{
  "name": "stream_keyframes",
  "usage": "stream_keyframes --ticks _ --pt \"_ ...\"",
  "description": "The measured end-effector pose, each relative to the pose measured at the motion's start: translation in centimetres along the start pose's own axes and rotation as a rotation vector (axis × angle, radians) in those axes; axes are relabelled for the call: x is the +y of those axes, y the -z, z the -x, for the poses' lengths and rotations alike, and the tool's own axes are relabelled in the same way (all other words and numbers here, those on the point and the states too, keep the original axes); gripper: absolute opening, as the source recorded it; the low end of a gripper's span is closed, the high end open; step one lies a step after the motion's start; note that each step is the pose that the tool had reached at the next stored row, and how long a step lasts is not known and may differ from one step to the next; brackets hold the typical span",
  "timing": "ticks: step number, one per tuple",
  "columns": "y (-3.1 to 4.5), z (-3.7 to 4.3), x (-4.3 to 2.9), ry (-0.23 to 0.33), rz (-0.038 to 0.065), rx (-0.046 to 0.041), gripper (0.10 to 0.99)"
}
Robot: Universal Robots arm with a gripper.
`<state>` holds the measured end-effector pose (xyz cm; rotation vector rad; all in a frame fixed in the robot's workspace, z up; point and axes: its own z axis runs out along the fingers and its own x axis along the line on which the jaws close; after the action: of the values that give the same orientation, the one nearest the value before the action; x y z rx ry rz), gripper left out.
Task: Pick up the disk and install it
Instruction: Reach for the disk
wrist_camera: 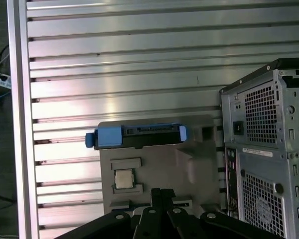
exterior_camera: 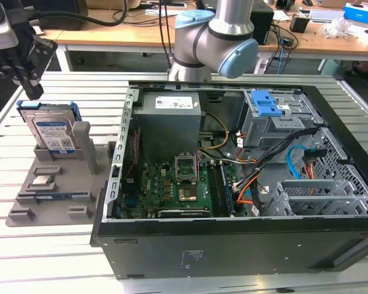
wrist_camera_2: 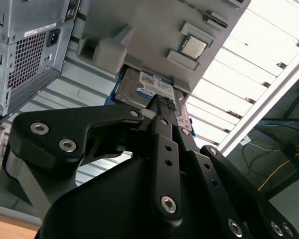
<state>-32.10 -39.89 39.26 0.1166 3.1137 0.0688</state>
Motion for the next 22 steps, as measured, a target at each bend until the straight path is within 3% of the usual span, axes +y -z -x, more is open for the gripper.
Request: stream_keyframes --ticks 22 --pt "0.08 -3.86 -0.29 0.0 0.0 0.0 0.102"
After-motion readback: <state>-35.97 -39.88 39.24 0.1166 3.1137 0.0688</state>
